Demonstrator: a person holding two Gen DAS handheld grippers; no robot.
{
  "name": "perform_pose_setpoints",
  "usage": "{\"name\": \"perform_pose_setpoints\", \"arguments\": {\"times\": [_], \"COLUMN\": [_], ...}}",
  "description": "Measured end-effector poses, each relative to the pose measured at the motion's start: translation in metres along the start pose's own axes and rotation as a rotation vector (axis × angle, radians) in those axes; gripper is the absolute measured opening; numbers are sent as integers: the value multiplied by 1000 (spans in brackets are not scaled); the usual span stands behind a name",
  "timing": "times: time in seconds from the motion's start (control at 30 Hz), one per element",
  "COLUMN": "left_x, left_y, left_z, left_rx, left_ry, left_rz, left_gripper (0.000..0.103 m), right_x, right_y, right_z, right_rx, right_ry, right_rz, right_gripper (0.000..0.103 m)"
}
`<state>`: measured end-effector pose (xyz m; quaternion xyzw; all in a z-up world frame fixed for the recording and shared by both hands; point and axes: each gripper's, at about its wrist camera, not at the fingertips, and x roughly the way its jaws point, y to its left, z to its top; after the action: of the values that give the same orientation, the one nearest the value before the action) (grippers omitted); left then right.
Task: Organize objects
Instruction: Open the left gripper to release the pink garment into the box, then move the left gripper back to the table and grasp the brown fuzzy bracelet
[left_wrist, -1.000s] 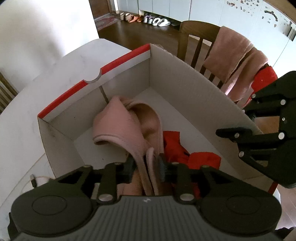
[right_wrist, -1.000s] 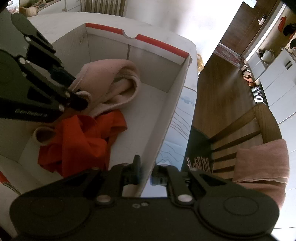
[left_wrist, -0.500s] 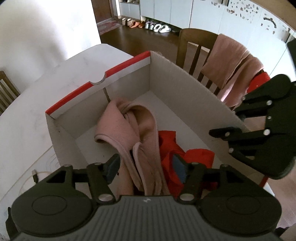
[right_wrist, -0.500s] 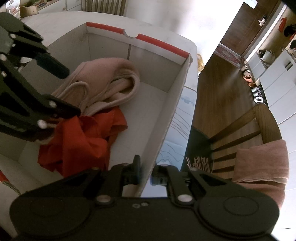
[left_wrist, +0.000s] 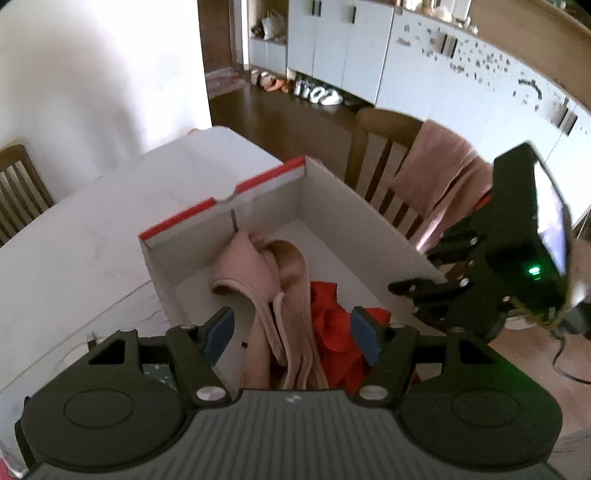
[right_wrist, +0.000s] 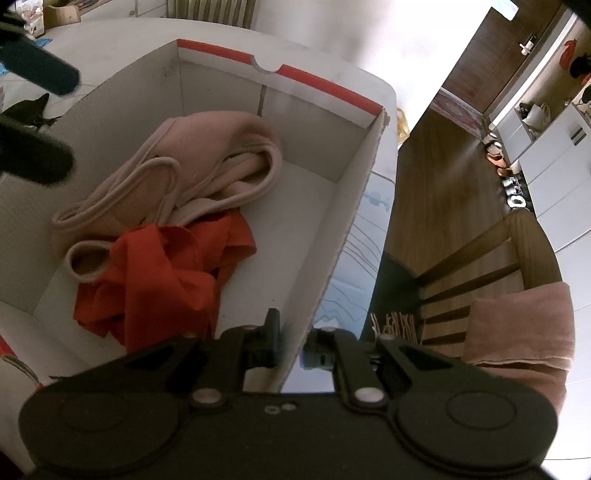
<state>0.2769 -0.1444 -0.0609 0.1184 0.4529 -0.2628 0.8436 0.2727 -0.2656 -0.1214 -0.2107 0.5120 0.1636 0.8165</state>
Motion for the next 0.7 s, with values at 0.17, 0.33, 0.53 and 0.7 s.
{"name": "perform_pose_setpoints", "arguments": {"times": [0.17, 0.33, 0.53, 0.7], "left_x": [-22, -48, -74, -92], "left_y": [7, 15, 34, 58], "left_z": [-5, -16, -38, -62], "left_rx": [-22, -38, -108, -204], "left_ry": [-47, -79, -112, -141], "left_rz": [5, 29, 50, 99], "left_gripper": [77, 86, 95, 103], "right_x": [0, 1, 3, 4], "right_y": [1, 1, 1, -1], "right_z": [0, -1, -2, -3], "right_rx": [-9, -9, -16, -22], "right_ry": [2, 4, 11, 15], "right_rz": [-6, -6, -1, 1], "right_gripper": [10, 10, 10, 10]}}
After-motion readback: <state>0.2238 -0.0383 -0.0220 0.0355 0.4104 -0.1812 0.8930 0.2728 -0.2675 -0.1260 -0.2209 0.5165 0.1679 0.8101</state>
